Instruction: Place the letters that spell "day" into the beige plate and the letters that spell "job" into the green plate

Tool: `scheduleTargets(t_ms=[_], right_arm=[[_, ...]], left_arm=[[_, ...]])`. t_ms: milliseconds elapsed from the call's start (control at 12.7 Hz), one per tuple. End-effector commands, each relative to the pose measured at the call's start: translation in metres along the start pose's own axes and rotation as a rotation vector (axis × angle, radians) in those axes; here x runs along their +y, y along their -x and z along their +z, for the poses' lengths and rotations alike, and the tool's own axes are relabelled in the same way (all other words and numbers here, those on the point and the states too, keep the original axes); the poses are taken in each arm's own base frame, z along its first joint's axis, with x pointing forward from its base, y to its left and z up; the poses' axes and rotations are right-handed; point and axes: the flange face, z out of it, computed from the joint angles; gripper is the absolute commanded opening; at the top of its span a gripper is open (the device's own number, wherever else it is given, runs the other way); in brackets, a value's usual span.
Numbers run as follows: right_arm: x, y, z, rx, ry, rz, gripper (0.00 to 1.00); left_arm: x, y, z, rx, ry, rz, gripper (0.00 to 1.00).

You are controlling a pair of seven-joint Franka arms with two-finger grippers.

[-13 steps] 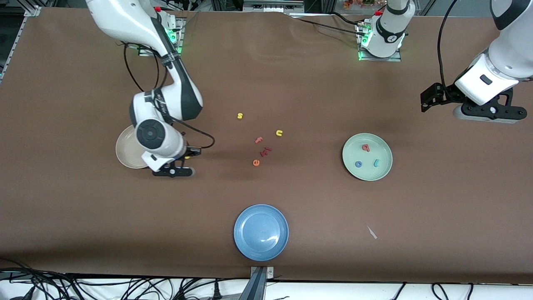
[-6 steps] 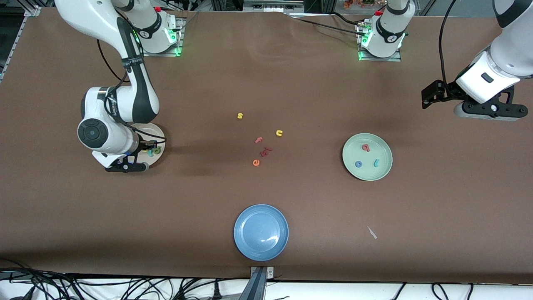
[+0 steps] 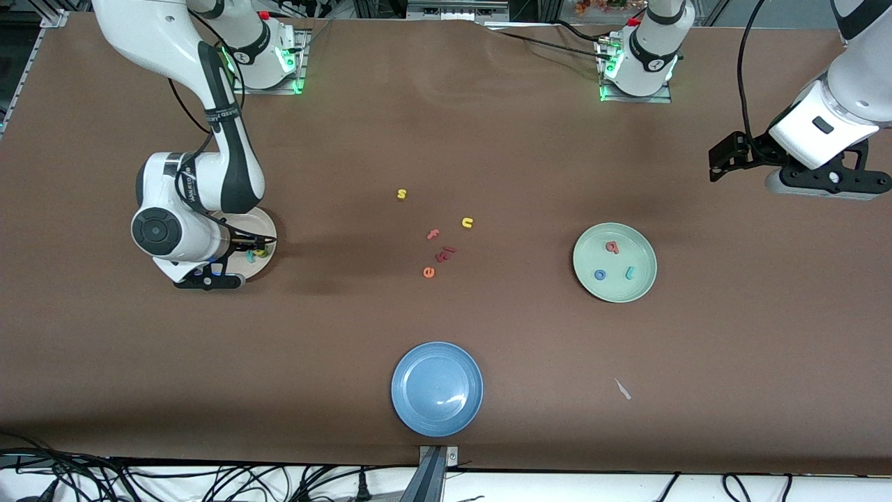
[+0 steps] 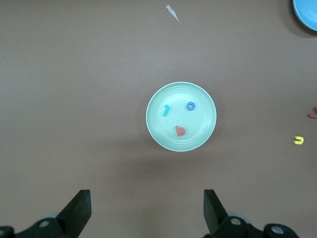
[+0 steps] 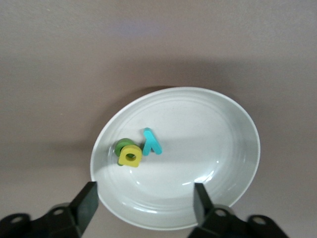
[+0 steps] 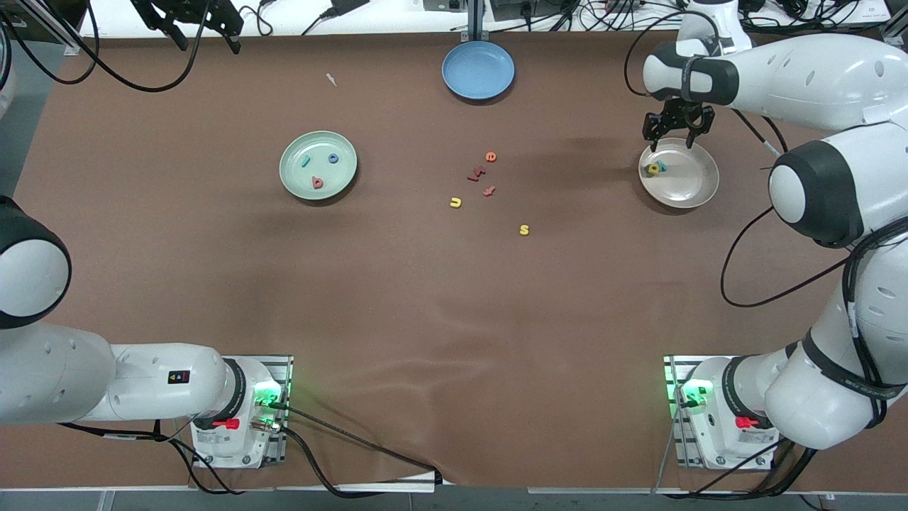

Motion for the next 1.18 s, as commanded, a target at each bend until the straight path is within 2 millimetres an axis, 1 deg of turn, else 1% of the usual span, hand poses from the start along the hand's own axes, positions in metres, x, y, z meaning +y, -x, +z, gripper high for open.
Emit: scheduleTargets(t_ms=[0, 157, 393, 472, 551, 629, 708, 787, 865, 944, 1102], right_arm=[[-0.007, 0.0, -0.04, -0.04, -0.013, -0.01, 1.0], [-0.013, 0.005, -0.062, -0.082, -0.017, -0.025, 1.0], [-0.021, 0.019, -0.104, -0.119, -0.022, -0.045, 1.0], [-0.024, 0.032, -0.128, -0.109, -0.037, -0.07, 1.0], [-0.031, 0.043, -0.146, -0.09, -0.057, -0.106, 1.0], [-0.028, 0.052, -0.161, -0.074, -0.057, -0.124, 1.0], [-0.034, 0.065, -0.177, -0.049, -0.032, -0.164, 1.0], [-0.028, 0.075, -0.191, -0.029, -0.016, -0.181, 1.0], [-0.018, 0.085, -0.205, -0.008, -0.037, -0.18, 1.0], [-0.012, 0.098, -0.22, 0.019, -0.052, -0.183, 1.0], [0.017, 0.114, -0.246, 0.055, -0.072, -0.161, 1.0]], left_arm=[[-0.001, 0.001, -0.006, -0.001, -0.028, 0.01, 1.0], [-0.001, 0.001, -0.006, -0.001, -0.028, 0.01, 1.0], [-0.001, 0.001, -0.006, -0.003, -0.028, 0.009, 1.0], [-0.001, 0.001, -0.006, -0.003, -0.028, 0.009, 1.0], [-0.001, 0.001, -0.006, -0.003, -0.028, 0.009, 1.0], [-0.001, 0.001, -0.006, -0.003, -0.028, 0.009, 1.0], [-0.001, 0.001, -0.006, -0.001, -0.028, 0.01, 1.0], [-0.001, 0.001, -0.006, -0.003, -0.028, 0.009, 1.0], [0.0, 0.001, -0.005, -0.004, -0.028, 0.011, 1.0], [0.0, 0.001, -0.005, -0.004, -0.028, 0.01, 1.0], [0.0, 0.001, -0.005, -0.004, -0.028, 0.011, 1.0]])
